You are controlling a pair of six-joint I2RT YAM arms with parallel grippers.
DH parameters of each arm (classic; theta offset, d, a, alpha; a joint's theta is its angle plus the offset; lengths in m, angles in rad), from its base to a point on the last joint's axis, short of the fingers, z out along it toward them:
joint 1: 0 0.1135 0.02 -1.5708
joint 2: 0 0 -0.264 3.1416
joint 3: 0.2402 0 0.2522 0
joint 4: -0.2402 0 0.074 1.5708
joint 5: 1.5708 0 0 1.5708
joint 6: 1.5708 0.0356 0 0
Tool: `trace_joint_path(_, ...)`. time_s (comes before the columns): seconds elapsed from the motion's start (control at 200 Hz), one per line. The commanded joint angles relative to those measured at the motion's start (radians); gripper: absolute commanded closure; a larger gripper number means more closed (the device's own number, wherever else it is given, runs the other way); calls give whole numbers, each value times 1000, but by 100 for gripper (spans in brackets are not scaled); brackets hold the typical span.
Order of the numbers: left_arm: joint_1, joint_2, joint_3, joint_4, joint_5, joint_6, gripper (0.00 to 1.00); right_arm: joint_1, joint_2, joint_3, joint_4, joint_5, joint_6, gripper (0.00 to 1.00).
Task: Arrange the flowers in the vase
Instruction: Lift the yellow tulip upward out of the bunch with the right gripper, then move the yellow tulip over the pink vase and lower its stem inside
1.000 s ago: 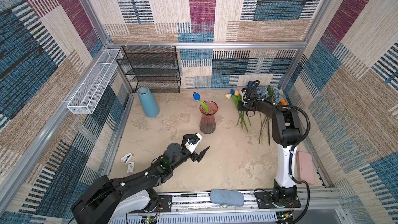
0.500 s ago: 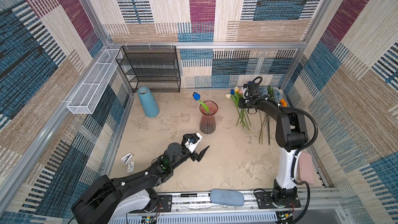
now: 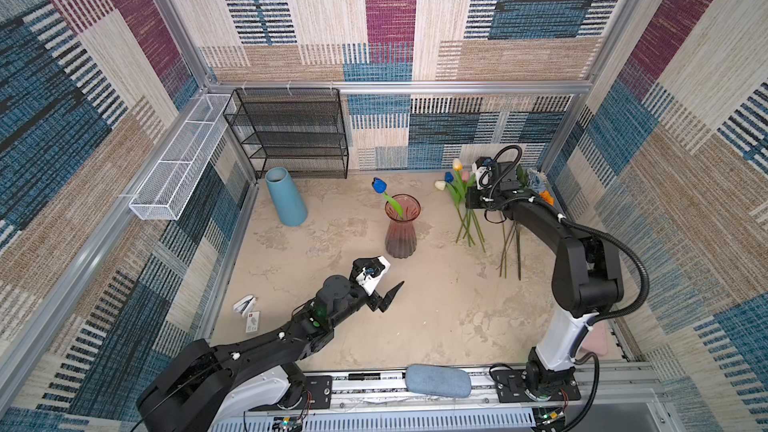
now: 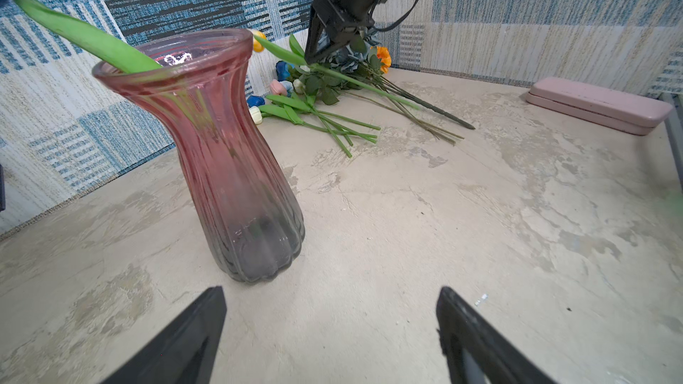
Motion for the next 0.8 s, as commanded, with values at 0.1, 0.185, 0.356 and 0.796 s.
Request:
trace_joint_path(0.1, 1, -11, 0, 14, -6, 17, 8, 3, -186, -164, 322, -261, -49, 100)
trace_joint_path(0.185, 1, -11, 2, 14, -5, 18, 8, 3, -240, -214, 400, -337, -39, 100)
trace_joint_path(0.356, 1, -12, 0, 14, -9, 19, 8, 17, -339, -299, 612, -468, 67, 100)
trace_joint_path(0.796, 1, -34, -9, 15, -19, 22, 8, 173, -287, -195, 1142, -472, 410, 100)
